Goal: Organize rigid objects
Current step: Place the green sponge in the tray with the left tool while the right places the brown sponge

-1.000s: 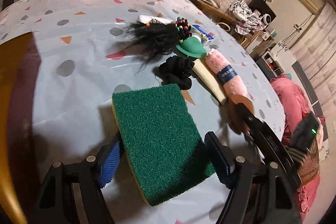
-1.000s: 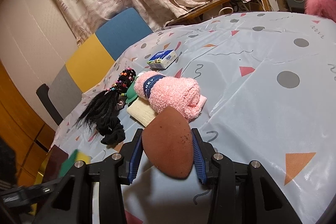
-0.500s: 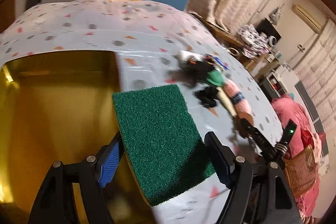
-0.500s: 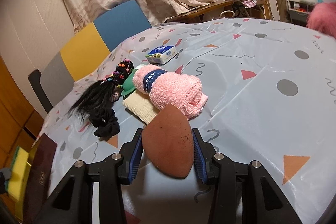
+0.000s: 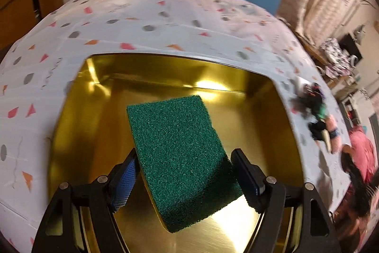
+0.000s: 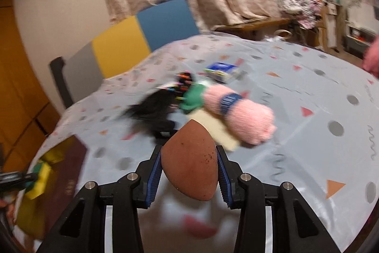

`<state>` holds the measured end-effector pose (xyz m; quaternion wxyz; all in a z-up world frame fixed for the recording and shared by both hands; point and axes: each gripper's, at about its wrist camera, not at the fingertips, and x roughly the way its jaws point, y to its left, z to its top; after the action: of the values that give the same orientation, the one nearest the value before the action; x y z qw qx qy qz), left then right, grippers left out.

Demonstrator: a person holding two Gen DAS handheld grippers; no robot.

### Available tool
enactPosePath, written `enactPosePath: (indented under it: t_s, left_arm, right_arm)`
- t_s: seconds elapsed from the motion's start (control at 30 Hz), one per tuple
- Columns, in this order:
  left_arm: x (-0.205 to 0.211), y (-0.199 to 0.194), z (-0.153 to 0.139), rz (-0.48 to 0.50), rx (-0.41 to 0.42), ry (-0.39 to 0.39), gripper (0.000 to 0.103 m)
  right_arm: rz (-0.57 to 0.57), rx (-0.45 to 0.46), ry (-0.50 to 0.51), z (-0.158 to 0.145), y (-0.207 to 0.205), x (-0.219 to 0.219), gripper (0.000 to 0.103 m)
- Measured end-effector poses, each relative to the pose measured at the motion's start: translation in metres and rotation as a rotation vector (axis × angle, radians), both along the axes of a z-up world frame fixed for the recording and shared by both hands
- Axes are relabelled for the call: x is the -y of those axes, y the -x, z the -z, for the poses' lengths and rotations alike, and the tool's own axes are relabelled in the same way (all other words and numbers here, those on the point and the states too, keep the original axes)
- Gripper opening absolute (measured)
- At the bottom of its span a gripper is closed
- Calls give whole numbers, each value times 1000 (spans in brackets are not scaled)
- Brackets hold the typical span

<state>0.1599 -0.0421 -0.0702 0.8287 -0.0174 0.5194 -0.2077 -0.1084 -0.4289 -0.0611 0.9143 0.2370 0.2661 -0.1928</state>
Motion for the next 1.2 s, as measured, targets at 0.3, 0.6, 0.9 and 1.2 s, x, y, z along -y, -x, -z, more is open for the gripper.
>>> enactPosePath:
  t_s: [0.3,0.6,0.9,1.2]
  left_arm:
    - [-21,-44,10,-87,21,-124,82]
    - [-48,-32,-16,-148,96,-21,88]
    - [-76,23,-21,-190,127,100,88]
    - [-96,63,-18,-231,160,132,88]
  right_arm:
    - [-250,60,29,-43,-33,-83,43]
    - [-506,10,-20,-50,-82,-161,43]
    - [-699,-149,-47,-32,-157,-233,45]
    - [-654,-333,-193,11,-236,-264,45]
